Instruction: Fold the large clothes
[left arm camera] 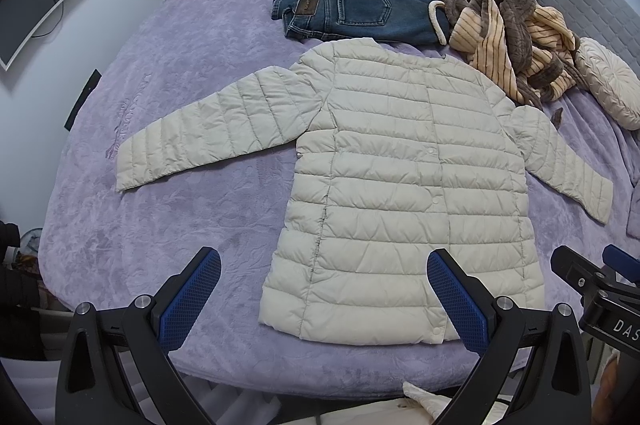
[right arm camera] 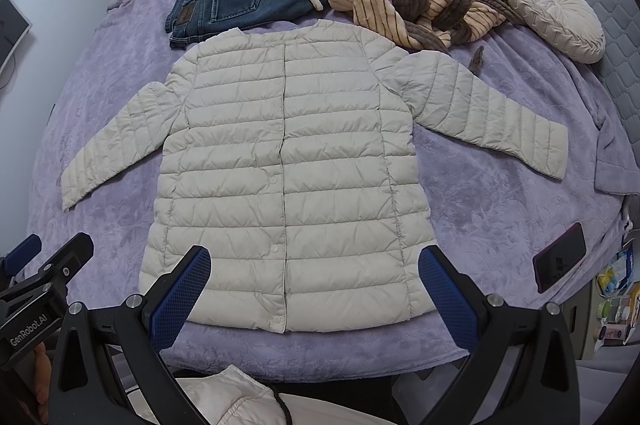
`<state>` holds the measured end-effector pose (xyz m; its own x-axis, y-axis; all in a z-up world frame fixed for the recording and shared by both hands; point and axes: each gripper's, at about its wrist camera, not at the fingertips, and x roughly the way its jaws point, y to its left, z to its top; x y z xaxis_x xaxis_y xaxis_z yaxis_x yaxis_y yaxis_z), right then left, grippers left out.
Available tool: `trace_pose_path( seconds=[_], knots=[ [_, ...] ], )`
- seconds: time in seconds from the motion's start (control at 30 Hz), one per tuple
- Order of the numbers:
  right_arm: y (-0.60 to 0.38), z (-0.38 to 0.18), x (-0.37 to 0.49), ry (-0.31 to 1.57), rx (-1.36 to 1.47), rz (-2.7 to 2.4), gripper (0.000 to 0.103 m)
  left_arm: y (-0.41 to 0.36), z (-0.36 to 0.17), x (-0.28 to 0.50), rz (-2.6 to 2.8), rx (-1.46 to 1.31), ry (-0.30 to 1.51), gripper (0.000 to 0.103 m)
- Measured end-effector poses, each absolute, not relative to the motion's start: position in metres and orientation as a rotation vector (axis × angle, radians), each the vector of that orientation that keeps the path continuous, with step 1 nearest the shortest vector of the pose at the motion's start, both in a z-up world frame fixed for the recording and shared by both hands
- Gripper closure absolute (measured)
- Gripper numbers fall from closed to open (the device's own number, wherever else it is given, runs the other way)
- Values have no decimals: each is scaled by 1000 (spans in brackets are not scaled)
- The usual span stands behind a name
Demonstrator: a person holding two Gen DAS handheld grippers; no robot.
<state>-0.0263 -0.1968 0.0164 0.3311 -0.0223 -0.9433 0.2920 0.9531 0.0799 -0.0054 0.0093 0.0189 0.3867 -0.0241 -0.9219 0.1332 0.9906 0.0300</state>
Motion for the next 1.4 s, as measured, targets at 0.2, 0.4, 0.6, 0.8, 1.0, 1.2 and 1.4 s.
trace_pose_path(
  seconds=[0.2, 0.4, 0.6, 0.8, 1.0, 1.2, 1.4],
  knots=[
    [-198, 16, -25, 1225, 252, -212, 0, 9, 19, -6, -101, 105, 1171, 0],
    [-198, 12, -24, 1240, 248, -215, 0, 11, 15, -8, -105, 94, 1184, 0],
    [-189, 7, -18, 1264, 240, -224, 0, 14, 10, -8, -110, 76, 1202, 0],
    [-184, 3, -12, 1289, 245, -222, 0, 25, 4, 3, -121, 50, 1228, 0],
    [-175, -10, 2, 1335, 294, -185, 0, 47, -12, 18, -113, -2, 1273, 0],
    [-156, -29, 18, 1376, 286, -150, 0, 93, -43, 41, -63, -139, 1336, 0],
    [-133, -54, 38, 1416, 300, -107, 0, 150, -80, 70, 36, -240, 1318, 0]
  ],
)
